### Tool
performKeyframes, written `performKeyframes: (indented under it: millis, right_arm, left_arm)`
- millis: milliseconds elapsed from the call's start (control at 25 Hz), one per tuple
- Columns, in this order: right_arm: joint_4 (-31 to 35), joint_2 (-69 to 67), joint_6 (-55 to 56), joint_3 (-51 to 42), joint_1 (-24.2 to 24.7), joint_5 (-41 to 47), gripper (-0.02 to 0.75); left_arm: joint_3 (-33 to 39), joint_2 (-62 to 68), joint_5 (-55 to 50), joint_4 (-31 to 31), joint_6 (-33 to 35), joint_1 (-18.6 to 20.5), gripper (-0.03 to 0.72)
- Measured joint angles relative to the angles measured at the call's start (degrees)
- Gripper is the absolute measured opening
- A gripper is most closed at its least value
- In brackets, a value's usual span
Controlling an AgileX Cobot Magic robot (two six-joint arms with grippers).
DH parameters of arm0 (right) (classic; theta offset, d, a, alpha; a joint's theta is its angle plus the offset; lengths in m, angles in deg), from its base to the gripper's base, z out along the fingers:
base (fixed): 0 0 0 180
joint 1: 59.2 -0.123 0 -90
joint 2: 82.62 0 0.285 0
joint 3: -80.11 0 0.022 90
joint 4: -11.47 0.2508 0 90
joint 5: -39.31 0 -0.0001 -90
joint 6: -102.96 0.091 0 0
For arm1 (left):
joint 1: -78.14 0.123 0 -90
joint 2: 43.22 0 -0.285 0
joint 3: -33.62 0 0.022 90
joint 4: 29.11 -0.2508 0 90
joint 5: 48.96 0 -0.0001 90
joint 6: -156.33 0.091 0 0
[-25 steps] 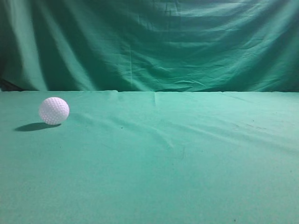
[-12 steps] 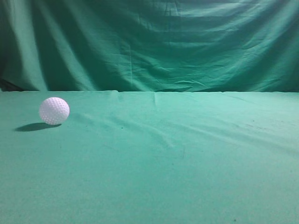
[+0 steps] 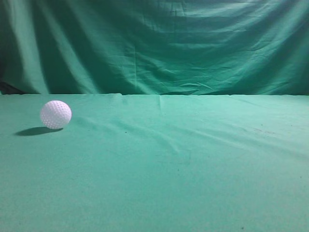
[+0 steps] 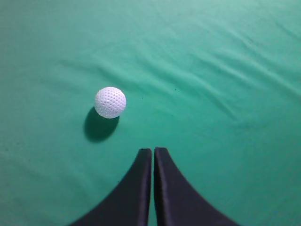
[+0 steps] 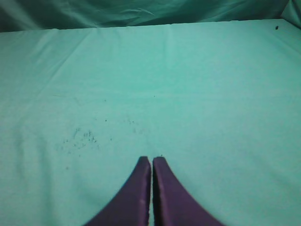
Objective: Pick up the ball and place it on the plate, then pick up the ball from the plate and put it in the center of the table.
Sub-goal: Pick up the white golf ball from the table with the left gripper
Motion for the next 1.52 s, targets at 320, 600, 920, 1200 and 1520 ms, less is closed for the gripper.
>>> performKeyframes:
  millis: [320,600,920,1200,1520]
  right_arm:
    - [0.00,0.00,0.00,0.00,0.00,0.00,0.000]
    - [0.00,0.00,0.00,0.00,0.00,0.00,0.000]
    - [0.00,0.00,0.00,0.00,0.00,0.00,0.000]
    - [0.00,0.00,0.00,0.00,0.00,0.00,0.000]
    - [0.00,0.00,0.00,0.00,0.00,0.00,0.000]
  left_arm:
    - [-5.54,16.87,6.08,-23.42,-18.20,-16.73,0.000]
    - [-13.37,29.71,6.96,-32.68,-27.63,-18.25,0.050]
    - [-19.77,38.78,7.65,-33.84,-31.17,-18.37,0.562]
    - [-19.92,43.22,8.13,-35.09,-31.61,-18.37,0.530]
    - [-20.09,44.66,8.37,-36.10,-31.64,-18.37,0.475]
